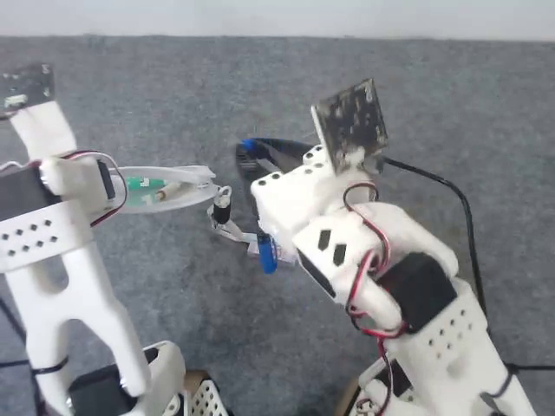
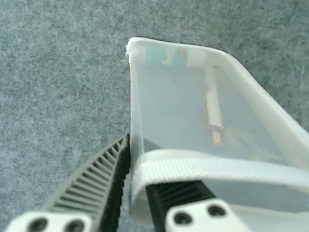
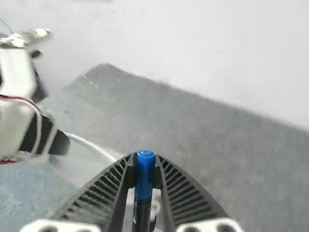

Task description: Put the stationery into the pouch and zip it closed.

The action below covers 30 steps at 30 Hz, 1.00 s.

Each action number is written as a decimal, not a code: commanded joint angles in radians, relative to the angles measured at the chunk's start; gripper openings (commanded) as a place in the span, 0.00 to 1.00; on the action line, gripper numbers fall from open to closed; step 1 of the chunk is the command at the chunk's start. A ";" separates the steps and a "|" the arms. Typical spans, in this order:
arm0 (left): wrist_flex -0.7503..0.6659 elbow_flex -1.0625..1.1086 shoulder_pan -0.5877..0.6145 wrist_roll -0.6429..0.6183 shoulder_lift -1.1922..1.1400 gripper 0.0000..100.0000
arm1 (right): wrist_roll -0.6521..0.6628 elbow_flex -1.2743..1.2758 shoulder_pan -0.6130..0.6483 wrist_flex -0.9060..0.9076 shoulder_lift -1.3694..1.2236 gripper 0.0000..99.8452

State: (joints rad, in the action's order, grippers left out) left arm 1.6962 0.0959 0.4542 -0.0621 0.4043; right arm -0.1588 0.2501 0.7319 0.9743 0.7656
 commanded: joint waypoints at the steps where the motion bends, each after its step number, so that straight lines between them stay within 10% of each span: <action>1: -0.008 -0.005 -0.008 0.008 0.014 0.01 | 0.101 0.066 0.033 -0.211 0.099 0.01; 30: -0.008 -0.004 -0.011 0.005 0.014 0.01 | 0.204 0.506 0.173 -1.251 0.031 0.01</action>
State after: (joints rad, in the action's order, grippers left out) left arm 1.6962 0.0959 0.4542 -0.0621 0.4043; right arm -0.0054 0.7472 0.9037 -0.1565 0.8562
